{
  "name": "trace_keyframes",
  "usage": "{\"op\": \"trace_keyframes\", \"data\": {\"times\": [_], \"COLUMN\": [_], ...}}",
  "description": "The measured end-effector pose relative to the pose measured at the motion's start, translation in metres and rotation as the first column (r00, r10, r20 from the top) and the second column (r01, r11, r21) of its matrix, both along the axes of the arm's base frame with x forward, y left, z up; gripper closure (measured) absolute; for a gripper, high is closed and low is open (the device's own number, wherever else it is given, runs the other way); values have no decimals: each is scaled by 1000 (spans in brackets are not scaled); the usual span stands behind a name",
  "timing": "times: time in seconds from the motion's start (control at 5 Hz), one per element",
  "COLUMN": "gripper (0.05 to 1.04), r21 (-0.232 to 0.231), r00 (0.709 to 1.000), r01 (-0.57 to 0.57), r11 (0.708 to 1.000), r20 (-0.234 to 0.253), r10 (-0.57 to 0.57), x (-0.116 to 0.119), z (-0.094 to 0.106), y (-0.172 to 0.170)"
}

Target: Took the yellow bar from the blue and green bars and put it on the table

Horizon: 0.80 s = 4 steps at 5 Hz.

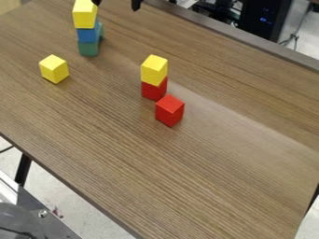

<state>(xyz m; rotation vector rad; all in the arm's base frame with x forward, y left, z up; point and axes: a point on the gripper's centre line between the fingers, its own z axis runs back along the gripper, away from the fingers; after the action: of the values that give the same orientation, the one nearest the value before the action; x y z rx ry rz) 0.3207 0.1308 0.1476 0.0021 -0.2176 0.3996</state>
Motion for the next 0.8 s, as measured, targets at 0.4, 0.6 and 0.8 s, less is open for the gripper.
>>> {"op": "trace_keyframes", "data": {"times": [0.4,0.6,0.8], "gripper": [83,83,83], "r21": [-1,4,10], "r00": [997,997,997], "r01": [-71,-79,-81], "r11": [998,997,997], "r20": [8,-2,2], "r10": [71,79,81], "x": [6,9,11], "z": [-8,-11,-6], "y": [36,47,55]}}
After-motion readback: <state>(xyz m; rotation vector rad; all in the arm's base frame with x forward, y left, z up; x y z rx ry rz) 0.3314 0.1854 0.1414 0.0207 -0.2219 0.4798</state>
